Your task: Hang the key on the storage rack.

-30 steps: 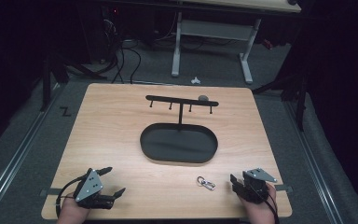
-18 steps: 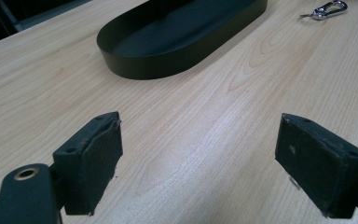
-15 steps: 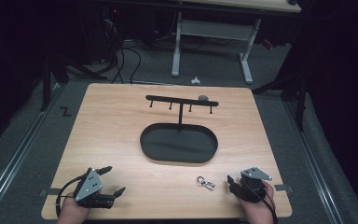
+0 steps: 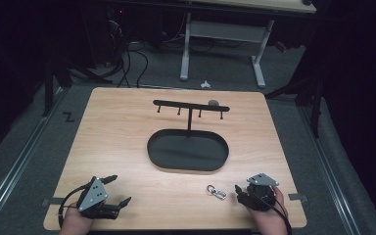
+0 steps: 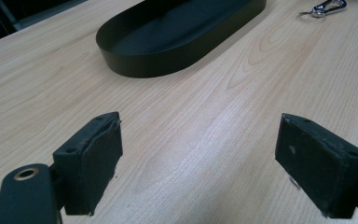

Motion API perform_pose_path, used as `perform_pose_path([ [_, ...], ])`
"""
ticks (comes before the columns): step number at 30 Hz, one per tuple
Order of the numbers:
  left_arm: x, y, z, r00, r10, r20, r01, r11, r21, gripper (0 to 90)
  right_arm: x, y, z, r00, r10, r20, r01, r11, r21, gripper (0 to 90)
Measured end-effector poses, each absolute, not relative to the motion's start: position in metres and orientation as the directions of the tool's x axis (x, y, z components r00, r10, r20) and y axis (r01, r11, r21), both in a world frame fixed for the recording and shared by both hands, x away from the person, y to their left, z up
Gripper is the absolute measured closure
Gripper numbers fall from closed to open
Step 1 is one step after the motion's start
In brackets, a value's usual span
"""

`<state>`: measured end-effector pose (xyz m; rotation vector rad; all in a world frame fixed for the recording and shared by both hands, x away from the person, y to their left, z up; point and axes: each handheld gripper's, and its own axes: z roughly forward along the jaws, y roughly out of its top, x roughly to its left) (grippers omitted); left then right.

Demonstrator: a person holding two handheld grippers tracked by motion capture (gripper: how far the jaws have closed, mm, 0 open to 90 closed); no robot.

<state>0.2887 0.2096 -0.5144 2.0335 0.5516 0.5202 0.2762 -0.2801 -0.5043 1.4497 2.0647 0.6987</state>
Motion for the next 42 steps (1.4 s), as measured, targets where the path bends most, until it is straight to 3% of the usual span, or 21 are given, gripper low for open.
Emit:
perform_pose_path([
  [18, 0.288, 0.209, -0.515, 0.812, 0.566, 0.139, 0.175, -0.464, 0.869, 15.3, 0.292, -0.281, -0.492, -0.336, 0.939, -0.071, 0.792, 0.323, 0.517, 24.0],
  [42, 0.288, 0.209, -0.514, 0.814, 0.564, 0.139, 0.175, -0.466, 0.867, 15.3, 0.315, -0.275, -0.479, -0.403, 0.911, -0.085, 0.861, 0.409, 0.301, 26.6],
])
